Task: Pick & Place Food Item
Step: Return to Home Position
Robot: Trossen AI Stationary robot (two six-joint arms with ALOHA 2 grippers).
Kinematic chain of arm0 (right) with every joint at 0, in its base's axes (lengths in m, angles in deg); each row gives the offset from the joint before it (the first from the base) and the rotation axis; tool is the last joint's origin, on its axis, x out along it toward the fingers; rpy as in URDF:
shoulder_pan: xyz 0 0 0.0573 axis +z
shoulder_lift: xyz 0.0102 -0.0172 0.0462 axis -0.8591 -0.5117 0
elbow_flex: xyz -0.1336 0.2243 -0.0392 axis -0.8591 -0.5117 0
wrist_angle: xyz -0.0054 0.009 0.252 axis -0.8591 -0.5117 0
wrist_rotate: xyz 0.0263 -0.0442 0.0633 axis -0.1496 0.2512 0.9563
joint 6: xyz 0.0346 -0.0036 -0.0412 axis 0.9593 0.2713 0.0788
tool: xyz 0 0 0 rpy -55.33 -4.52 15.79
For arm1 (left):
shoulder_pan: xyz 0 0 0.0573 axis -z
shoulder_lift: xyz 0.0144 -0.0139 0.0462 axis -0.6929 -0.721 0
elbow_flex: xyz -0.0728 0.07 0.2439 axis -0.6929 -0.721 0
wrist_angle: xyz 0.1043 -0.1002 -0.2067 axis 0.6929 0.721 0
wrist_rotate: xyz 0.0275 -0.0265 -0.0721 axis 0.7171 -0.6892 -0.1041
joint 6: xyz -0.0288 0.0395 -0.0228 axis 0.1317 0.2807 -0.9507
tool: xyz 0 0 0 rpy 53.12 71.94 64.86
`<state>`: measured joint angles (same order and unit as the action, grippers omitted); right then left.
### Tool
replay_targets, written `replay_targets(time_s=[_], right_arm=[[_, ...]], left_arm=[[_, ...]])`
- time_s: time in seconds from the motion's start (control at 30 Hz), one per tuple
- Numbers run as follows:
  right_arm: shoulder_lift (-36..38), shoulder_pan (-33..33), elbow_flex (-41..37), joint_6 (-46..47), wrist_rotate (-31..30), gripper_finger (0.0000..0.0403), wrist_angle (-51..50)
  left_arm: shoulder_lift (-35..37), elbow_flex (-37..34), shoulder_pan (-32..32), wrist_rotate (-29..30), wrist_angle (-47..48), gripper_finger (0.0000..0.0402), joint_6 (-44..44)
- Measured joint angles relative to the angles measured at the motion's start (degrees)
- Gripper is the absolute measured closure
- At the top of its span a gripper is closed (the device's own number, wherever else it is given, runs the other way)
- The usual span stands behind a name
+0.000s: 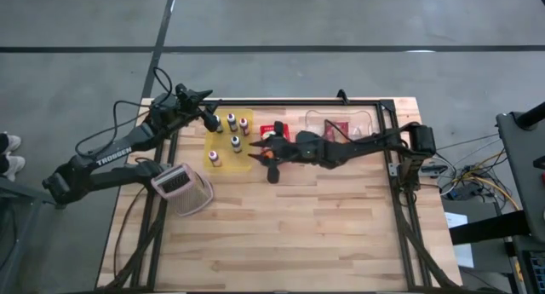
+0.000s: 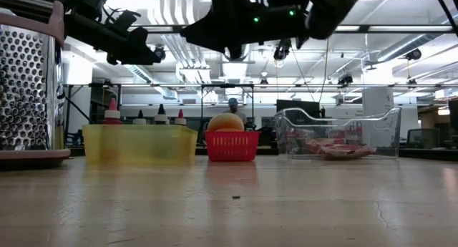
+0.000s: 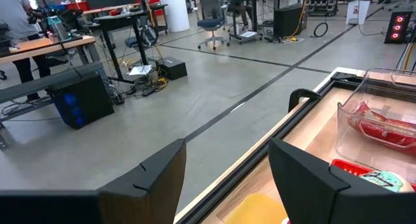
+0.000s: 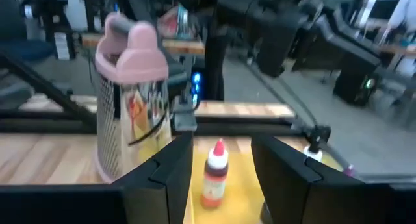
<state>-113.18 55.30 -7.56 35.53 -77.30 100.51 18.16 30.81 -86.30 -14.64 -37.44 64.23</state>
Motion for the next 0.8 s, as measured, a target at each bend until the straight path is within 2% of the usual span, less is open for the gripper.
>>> replay_targets(time_s=[0.17,0.43,0.6,0.8], right_arm=[[0.39,-0.13,-6.66,-0.02,0.0,0.0246,10.37],[1.6,-0.09,-15.79,-0.3,0.13,0.0255,18.19],[6.48,-0.04,-21.63,-1.08,5.05,0.0262,20.52],[15.72,-0.04,-29.83,-1.35,5.55,0.027,20.84]], left_arm=[[0.0,0.0,0.0,0.0,0.0,0.0179,0.0],[0.0,0.0,-0.02,0.0,0.02,0.0179,0.0],[0.0,0.0,-0.02,-0.01,0.02,0.0179,0.0],[0.0,0.0,-0.02,-0.02,0.0,0.0179,0.0]])
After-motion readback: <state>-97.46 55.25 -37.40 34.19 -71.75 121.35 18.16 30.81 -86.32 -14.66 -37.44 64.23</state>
